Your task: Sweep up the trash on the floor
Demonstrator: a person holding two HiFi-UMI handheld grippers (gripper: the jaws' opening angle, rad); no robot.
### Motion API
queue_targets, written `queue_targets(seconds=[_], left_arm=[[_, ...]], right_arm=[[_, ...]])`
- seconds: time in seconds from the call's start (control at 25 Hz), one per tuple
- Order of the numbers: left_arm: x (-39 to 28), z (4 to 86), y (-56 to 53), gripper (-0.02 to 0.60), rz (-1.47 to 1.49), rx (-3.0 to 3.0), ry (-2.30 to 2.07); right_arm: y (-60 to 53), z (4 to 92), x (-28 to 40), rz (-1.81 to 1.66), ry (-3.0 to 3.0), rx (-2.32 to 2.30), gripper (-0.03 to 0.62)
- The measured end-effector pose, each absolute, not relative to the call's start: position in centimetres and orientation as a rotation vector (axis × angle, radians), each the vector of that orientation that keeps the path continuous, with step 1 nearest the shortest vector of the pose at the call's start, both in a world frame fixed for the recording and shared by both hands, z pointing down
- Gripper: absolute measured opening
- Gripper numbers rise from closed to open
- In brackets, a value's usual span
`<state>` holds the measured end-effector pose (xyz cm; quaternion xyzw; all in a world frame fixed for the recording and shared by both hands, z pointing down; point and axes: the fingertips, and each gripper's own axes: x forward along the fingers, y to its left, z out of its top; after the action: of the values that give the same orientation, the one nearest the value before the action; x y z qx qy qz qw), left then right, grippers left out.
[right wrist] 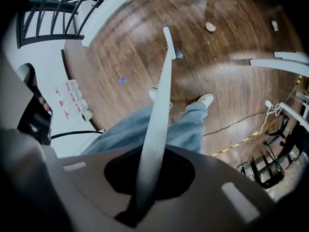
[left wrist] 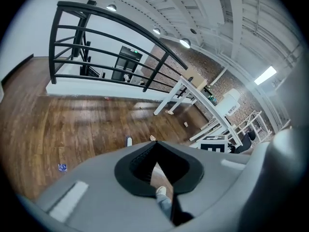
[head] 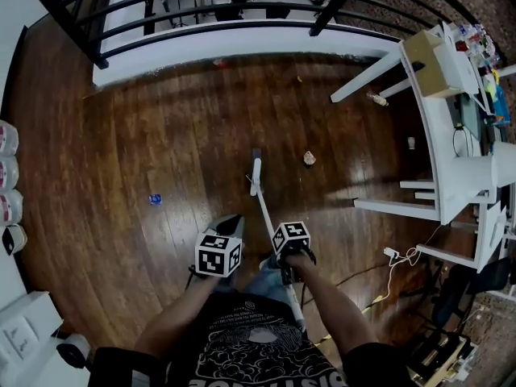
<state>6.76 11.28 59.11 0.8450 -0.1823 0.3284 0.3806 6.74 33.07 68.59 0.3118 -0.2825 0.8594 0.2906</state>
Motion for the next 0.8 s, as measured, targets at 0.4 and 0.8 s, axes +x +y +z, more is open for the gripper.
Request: queue_targets(seconds=[0.4,0.8], left_arm=[[3.3,59.3,7.7,0.005,0.828,2.149,-0.540],[2.5,58.7,7.6,0.005,0.815,2.158,-0.558]], right_arm=[[25.9,68.9,2.2,2.291,-0.902,0.811,0.000],[25.3,68.2,2.0,2.297,-0.968,0.848,0.000]])
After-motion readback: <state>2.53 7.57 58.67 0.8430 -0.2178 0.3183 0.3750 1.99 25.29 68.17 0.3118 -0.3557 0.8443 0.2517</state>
